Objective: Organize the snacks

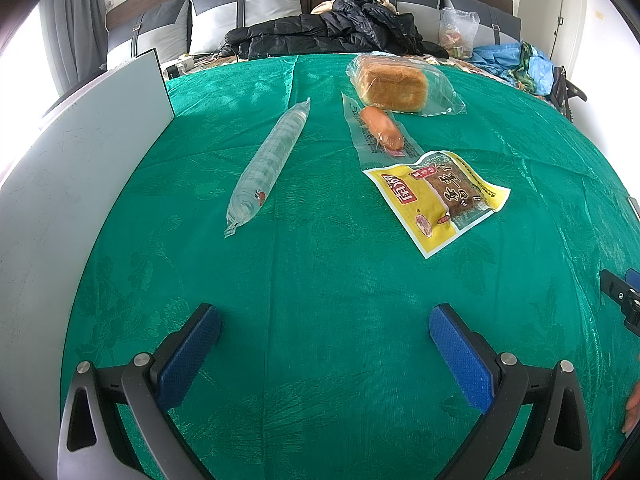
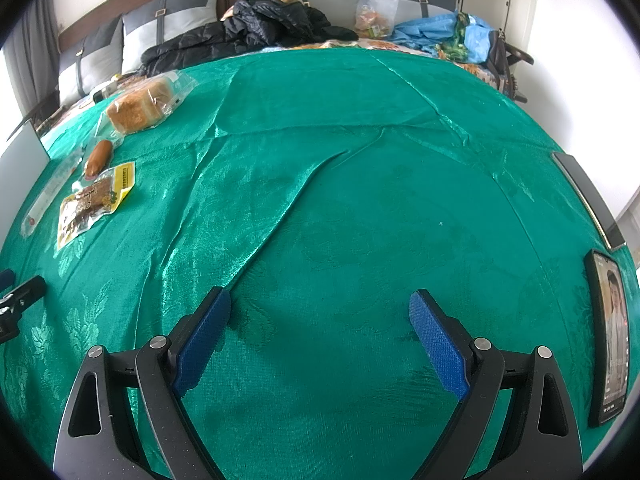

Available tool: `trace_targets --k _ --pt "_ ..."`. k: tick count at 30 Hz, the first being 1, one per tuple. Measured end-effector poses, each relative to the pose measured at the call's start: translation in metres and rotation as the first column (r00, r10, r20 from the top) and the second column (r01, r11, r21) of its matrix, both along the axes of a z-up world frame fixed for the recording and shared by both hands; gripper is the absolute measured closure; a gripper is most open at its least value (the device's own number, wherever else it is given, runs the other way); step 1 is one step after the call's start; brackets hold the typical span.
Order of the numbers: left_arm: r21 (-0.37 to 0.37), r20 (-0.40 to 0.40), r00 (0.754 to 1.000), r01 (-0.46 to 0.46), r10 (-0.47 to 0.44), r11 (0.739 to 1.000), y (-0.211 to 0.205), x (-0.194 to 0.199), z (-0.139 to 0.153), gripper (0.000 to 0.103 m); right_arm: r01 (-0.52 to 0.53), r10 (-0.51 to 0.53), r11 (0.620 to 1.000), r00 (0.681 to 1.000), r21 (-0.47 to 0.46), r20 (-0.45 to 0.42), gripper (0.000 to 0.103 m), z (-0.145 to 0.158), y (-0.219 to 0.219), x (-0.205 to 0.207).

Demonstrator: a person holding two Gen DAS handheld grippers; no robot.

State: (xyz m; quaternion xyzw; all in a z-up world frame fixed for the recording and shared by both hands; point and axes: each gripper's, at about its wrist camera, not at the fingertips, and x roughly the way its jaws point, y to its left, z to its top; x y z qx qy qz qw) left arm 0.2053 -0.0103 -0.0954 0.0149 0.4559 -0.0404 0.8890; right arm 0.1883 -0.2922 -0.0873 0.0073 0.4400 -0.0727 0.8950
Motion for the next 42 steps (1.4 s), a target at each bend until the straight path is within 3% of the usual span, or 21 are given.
trace_targets --k 14,20,26,31,36,39,42 --pt "0.001 -0.009 1.0 -0.001 0.001 1.0 0.0 -0.002 0.0 0.0 0.0 0.0 1.0 1.0 0.0 0.0 0.01 0.0 0.0 0.0" --pt "-0.035 -0.095 0.994 0.052 -0.056 0.998 0.012 -0.05 0.006 0.0 0.0 0.0 1.0 1.0 0.0 0.0 0.01 0.0 0.0 0.0" --pt "-0.029 -0.054 0.998 0.04 -0.042 0.999 0.035 -0.104 0.007 0.0 -0.001 0.001 1.0 1.0 0.003 0.0 0.01 0.0 0.0 0.0" --pt "0.001 -0.039 0.999 0.018 -0.018 1.0 0.048 -0.098 0.004 0.0 -0.001 0.001 1.0 1.0 0.008 0.0 0.01 -0.001 -0.001 -0.001" --pt "0.0 0.011 0.998 0.055 -0.055 0.999 0.05 -0.101 0.002 0.0 -0.001 0.001 1.0 1.0 0.008 0.0 0.01 -0.001 -0.001 -0.001" --pt "-0.001 0.016 0.998 0.059 -0.059 0.998 0.049 -0.099 0.002 0.0 0.017 -0.017 1.0 0.997 0.002 -0.069 0.011 0.004 0.005 0.009" --pt "-0.001 0.024 0.998 0.059 -0.059 0.998 0.049 -0.099 0.002 0.0 -0.066 0.068 0.994 0.997 0.091 -0.021 0.011 0.026 0.041 0.027"
